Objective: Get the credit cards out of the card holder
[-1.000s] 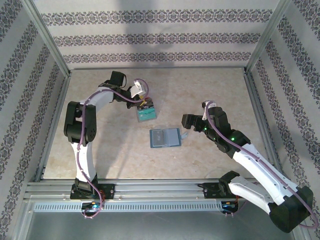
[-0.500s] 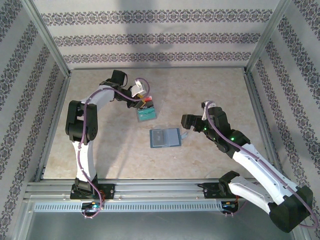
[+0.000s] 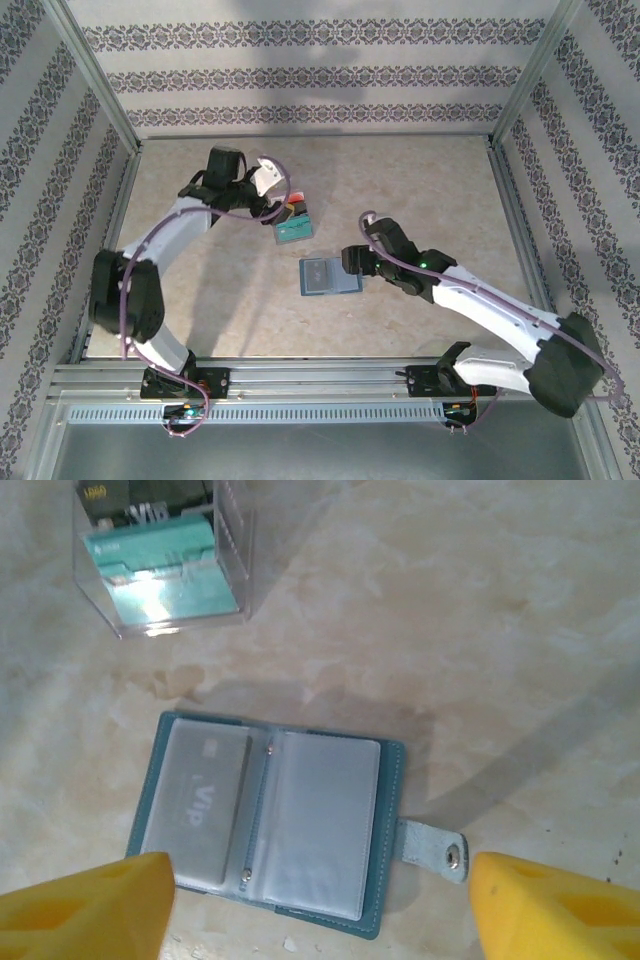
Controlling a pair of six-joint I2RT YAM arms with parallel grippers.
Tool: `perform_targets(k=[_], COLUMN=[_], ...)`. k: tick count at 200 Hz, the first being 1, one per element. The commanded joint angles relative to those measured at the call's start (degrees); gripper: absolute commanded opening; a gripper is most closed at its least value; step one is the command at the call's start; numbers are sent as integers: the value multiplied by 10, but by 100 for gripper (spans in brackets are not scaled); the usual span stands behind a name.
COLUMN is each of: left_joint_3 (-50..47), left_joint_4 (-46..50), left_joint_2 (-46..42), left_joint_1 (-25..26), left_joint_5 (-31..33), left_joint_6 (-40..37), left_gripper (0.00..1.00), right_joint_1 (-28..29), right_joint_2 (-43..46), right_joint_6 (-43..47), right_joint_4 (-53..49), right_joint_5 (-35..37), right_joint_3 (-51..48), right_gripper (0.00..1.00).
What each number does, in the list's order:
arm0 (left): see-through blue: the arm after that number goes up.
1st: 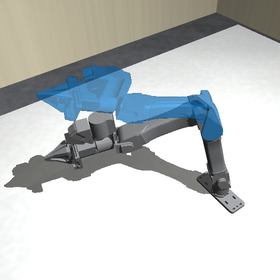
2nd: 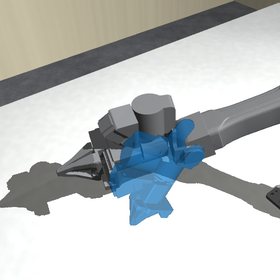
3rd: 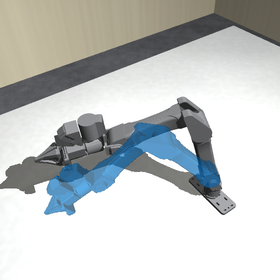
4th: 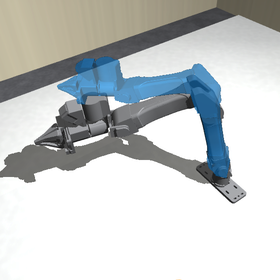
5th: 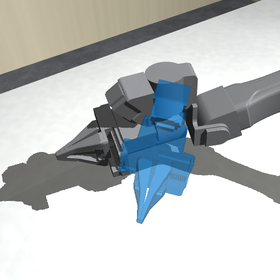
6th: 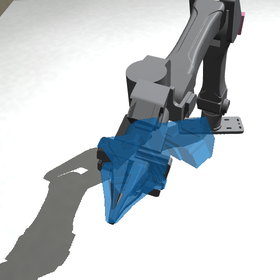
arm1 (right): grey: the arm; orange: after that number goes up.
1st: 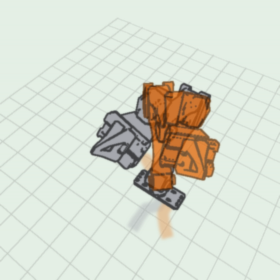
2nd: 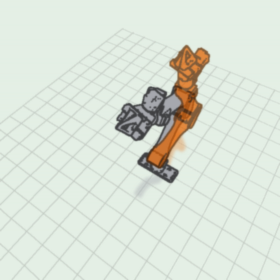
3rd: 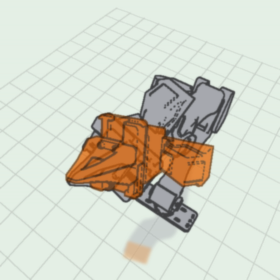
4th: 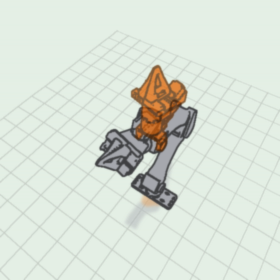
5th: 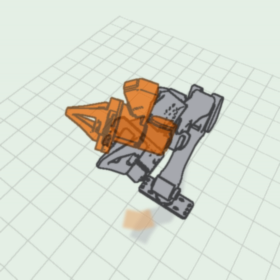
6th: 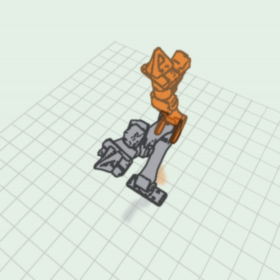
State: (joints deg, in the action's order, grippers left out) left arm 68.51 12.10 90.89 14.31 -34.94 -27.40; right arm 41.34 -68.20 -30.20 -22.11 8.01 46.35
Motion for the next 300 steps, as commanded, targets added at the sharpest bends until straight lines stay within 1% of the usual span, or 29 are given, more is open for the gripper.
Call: perform_targets(k=[1,12,26,51,70,83,116,142,169,237,275,300], left_joint_3=[-100,-161,-223,-279,-318,-337,-358,-372,-379,-392,-382,-378], left_joint_4=[-150,-209,-257,-234,-222,-210,-185,-192,-205,-224,-208,-206], left_joint_2=[-64,-103,-143,-193,-225,-243,-263,-274,-273,-271,-267,-268], left_joint_1=[4,4,4,5,4,4,5,4,4,3,4,4], left_joint_5=[128,176,206,248,277,293,313,329,329,342,340,335], left_joint_6=[203,269,329,391,415,418,424,436,441,463,460,457], left_gripper=[100,100,100,100,100,100,100,100,100,100,100,100], right_joint_1=[23,39,59,89,101,111,118,118,118,118,118,119], right_joint_2=[-36,-59,-89,-150,-196,-225,-286,-319,-348,-386,-400,-409], right_joint_6=[-2,0,1,1,0,1,1,1,4,5,4,-1], right_joint_4=[-7,-7,-7,-8,-6,-6,-8,-12,-19,-37,-43,-43], right_joint_5=[27,29,32,22,4,-1,-17,-17,-13,3,7,5], right_joint_3=[33,45,61,93,117,133,163,178,191,208,204,200], right_gripper=[69,64,57,54,50,48,47,47,48,51,54,53])
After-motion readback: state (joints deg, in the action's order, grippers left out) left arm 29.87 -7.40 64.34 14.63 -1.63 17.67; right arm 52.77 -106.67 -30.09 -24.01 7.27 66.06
